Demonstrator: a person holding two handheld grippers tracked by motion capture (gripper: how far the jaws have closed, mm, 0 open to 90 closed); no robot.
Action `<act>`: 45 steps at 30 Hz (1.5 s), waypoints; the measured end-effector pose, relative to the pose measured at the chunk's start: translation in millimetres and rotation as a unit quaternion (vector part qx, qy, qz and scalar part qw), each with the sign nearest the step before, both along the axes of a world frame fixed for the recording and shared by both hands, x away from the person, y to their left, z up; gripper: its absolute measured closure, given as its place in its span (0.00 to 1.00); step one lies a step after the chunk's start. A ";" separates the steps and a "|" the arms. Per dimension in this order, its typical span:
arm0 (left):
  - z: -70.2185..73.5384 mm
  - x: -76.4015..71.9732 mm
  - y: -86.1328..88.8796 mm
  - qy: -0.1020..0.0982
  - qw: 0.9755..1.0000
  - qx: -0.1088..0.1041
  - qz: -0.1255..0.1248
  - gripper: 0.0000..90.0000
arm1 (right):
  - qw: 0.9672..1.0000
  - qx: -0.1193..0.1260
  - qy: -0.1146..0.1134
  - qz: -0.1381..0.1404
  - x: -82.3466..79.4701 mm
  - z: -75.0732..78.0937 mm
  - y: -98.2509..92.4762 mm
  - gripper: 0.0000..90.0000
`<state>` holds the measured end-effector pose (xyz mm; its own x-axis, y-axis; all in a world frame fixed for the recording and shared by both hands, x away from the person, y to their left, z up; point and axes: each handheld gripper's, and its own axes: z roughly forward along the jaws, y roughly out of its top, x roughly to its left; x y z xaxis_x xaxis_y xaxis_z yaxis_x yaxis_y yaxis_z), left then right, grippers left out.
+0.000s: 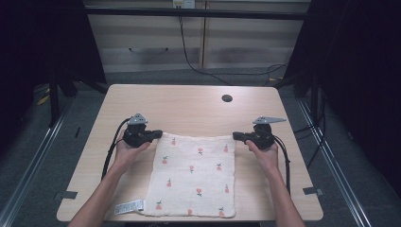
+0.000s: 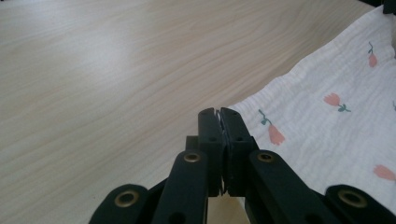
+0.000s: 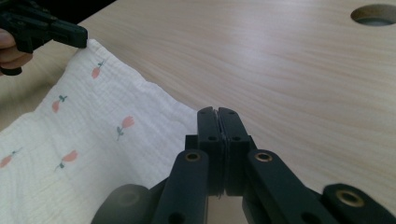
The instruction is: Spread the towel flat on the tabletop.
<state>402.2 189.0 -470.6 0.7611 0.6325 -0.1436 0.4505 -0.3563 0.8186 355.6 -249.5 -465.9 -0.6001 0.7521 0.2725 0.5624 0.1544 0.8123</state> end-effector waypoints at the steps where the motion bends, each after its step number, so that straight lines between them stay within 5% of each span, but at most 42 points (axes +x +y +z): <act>1: 2.1 -0.4 0.8 -0.002 1.000 -0.003 0.001 0.98 | 1.000 0.003 -0.004 -0.003 -0.7 2.7 -1.3 0.99; 23: 48.6 -15.0 -2.6 -0.045 0.996 -0.071 -0.007 0.98 | 0.996 0.050 -0.067 -0.014 -7.5 48.1 -12.4 0.99; 35: 89.8 -5.8 -14.7 -0.080 0.995 -0.063 0.000 0.98 | 0.995 0.058 -0.083 -0.021 2.8 77.0 -18.1 0.99; 39: 89.0 -8.2 -10.3 -0.080 0.995 -0.065 0.000 0.98 | 0.994 0.056 -0.092 -0.018 -0.2 83.3 -19.7 0.99; 42: 79.9 -11.8 -7.4 -0.071 0.996 -0.056 -0.003 0.98 | 0.996 0.043 -0.082 -0.010 -7.5 74.7 -18.6 0.99; 45: 72.1 -13.7 -3.0 -0.061 0.997 -0.051 0.001 0.98 | 0.996 0.056 -0.073 0.001 -13.5 66.8 -19.1 0.99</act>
